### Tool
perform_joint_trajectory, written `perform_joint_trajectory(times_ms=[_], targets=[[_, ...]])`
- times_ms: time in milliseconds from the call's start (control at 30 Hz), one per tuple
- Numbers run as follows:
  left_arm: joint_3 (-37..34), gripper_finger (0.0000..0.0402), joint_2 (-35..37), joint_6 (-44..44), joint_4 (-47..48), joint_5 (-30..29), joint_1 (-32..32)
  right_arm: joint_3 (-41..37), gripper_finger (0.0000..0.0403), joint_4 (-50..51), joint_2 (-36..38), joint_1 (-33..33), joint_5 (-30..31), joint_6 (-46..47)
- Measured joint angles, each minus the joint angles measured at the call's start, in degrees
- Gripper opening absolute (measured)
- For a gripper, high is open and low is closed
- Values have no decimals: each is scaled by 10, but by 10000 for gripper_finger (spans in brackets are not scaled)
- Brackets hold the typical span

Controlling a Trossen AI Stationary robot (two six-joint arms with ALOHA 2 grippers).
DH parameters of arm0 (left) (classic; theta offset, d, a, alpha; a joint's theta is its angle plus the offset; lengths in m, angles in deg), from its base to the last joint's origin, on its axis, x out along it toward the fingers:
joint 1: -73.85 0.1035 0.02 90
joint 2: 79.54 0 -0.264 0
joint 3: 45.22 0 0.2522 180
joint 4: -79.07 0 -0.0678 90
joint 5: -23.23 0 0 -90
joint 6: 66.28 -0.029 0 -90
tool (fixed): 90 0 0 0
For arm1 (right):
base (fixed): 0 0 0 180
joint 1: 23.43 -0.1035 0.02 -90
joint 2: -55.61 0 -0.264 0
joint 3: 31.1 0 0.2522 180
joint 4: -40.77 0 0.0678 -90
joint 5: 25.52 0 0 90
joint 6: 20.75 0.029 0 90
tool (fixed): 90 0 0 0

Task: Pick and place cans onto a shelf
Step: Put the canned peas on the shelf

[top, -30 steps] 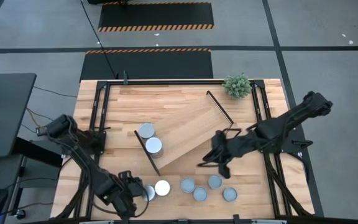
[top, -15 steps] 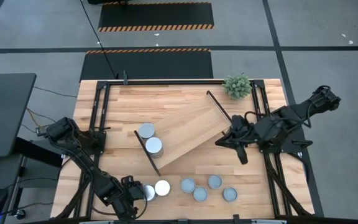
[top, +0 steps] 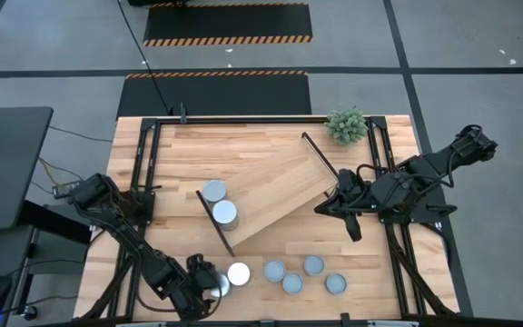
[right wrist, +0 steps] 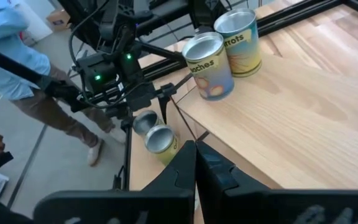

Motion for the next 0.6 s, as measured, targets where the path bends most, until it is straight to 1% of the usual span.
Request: perform_joint_trajectory(times_ms=[100,200,367,600], targets=[[0,353,0,-6,2,-32,3,0,10,-1,0,0,0,0],[0,353,0,-6,-2,-42,3,0,10,-3,0,0,0,0],[0,353,0,-36,-40,-78,3,0,10,-3,0,0,0,0],[0,353,0,-44,-48,-85,7,0,10,-3,0,0,0,0]])
